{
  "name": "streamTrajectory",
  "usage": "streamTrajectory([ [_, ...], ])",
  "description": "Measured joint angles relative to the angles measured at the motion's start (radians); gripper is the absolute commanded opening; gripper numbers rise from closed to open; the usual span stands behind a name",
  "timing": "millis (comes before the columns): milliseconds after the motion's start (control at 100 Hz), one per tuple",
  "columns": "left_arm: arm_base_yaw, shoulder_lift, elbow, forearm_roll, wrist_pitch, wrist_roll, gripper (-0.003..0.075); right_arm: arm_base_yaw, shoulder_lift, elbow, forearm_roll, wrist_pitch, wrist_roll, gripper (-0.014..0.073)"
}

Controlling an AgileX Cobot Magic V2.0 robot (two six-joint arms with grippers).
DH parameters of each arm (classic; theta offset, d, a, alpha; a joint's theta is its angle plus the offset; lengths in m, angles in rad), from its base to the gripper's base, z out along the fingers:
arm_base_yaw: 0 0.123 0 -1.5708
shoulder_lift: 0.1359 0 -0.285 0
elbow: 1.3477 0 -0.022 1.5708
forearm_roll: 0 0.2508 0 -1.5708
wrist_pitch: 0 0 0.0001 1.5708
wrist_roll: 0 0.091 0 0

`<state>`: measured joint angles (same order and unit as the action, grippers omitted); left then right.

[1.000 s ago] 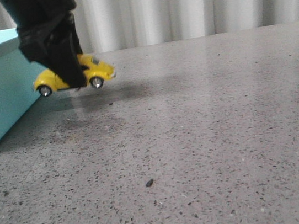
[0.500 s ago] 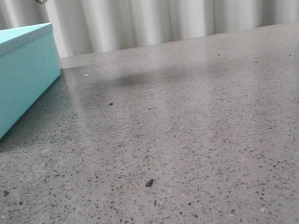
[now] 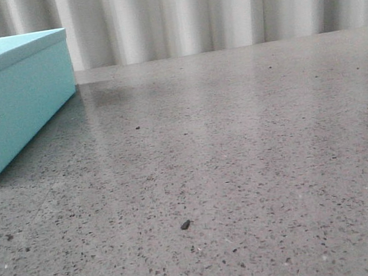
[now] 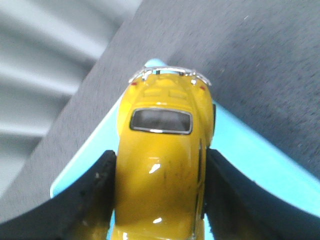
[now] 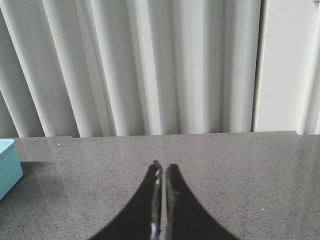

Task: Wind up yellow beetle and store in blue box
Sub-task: 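Lift the yellow car with the left gripper over the blue box, then lower the car into the blue box and open the left gripper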

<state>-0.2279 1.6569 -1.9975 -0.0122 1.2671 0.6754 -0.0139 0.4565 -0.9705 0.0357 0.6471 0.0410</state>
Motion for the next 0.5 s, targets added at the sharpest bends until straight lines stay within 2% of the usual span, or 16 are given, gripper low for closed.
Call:
streamTrajectory([
  [240,0.135,-0.002,0.199,-0.068,-0.002,-0.019,0.0185,0.000,0.000,0.000,-0.002,-0.002,0.000,-0.0061],
  [400,0.166,-0.002,0.355,-0.077,-0.009,-0.019,0.0185,0.000,0.000,0.000,-0.002,-0.002,0.000,-0.0061],
  [500,0.165,-0.002,0.452,-0.086,-0.077,-0.019,0.0185,0.000,0.000,0.000,-0.002,-0.002,0.000,-0.0061],
])
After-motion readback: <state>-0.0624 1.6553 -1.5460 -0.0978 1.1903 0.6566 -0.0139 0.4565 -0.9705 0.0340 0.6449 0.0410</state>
